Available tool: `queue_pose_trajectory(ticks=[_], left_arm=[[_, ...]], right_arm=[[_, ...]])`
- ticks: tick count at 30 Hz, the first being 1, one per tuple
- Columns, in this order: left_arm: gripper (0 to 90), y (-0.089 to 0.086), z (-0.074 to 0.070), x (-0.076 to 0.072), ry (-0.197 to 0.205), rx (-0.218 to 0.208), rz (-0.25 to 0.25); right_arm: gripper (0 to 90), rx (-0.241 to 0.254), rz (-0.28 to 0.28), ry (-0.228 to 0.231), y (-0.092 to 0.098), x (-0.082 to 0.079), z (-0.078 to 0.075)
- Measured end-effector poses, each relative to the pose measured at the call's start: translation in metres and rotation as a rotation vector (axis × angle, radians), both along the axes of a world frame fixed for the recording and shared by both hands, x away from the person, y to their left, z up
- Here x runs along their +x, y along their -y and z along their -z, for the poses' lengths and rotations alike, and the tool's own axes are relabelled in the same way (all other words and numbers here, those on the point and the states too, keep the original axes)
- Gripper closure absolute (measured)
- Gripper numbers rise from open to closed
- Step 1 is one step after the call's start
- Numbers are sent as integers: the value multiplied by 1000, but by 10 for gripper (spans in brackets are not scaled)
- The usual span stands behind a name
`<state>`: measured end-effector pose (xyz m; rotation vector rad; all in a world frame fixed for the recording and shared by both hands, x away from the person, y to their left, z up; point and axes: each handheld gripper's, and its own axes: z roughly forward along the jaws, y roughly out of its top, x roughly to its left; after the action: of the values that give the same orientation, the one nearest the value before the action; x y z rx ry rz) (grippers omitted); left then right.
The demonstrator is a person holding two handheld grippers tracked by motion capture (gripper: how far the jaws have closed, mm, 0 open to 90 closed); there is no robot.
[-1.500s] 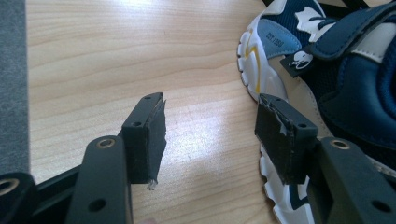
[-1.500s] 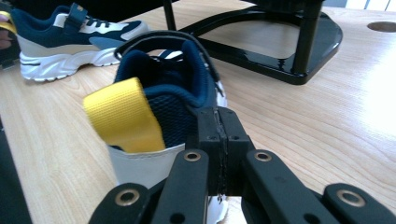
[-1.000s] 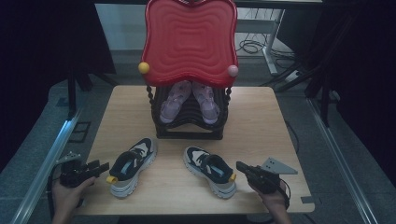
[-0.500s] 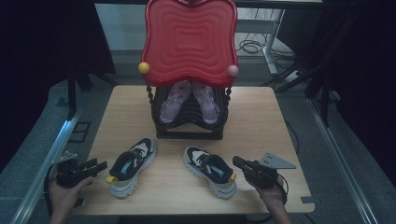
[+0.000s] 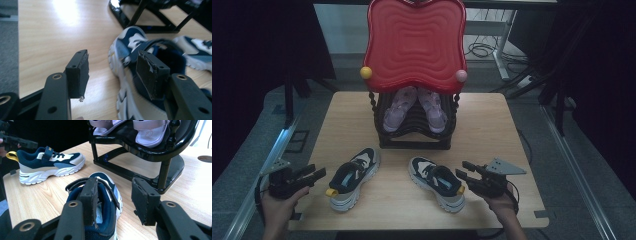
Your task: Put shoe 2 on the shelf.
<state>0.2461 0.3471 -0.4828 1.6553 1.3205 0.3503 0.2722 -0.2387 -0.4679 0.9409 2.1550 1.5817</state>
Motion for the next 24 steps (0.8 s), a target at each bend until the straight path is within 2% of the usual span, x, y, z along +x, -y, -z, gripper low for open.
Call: queue_pose_trajectory(ticks=[5, 9, 16, 24], left_arm=[[434, 5, -7, 4, 15, -17, 23], [434, 16, -4, 9, 1, -2, 59], [458, 32, -4, 18, -14, 32, 120], [491, 44, 0, 26, -35, 67, 159]], right_arm=[[554, 0, 12, -1, 1, 2, -2], [553, 3, 33, 2, 2, 2, -2], [547, 2, 37, 1, 2, 2, -3], [543, 19, 64, 6, 8, 1, -2]])
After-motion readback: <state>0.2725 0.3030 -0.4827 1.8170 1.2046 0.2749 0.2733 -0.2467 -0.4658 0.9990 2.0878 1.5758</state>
